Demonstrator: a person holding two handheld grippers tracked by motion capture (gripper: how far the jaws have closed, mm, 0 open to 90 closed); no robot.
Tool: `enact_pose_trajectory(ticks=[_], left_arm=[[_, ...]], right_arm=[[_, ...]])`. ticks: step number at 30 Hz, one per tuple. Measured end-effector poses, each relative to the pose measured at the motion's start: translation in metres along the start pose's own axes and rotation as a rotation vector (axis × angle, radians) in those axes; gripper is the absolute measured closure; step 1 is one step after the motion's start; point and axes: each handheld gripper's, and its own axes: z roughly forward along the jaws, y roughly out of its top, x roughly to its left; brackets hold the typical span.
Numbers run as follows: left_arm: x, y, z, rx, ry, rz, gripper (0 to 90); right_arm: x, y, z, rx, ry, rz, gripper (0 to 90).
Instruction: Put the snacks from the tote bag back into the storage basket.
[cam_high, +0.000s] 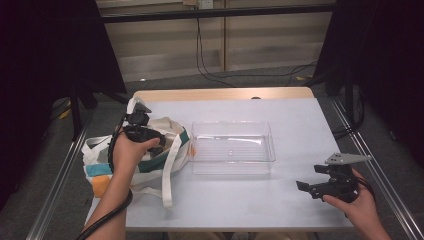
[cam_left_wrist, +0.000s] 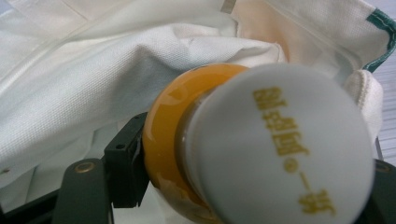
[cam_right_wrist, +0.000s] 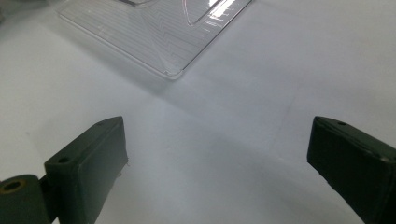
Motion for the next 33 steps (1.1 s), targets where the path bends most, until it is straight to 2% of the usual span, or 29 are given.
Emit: enact_pose_trajectory(ticks=[6,16,18,33], left_arm=[[0.002,0.003,-0.003,0.025,-0.005,-0.005,30.3],[-0.003,0.013,-0.022,0.053,0.013,0.019,30.3],[-0.004,0.015,-0.026,0.06,0.023,0.036,30.3],[-0.01,0.025,-0.04,0.095,0.035,0.075,30.3]], right_arm=[[-0.001,-0.001,0.001,0.0,-0.001,0.005,4.8],[0.0,0.0,0.0,0.002,0.001,0.003,4.8],[0.0,0.0,0.0,0.004,0.001,0.007,4.8],[-0.001,-0.001,0.001,0.005,-0.001,0.011,4.2]])
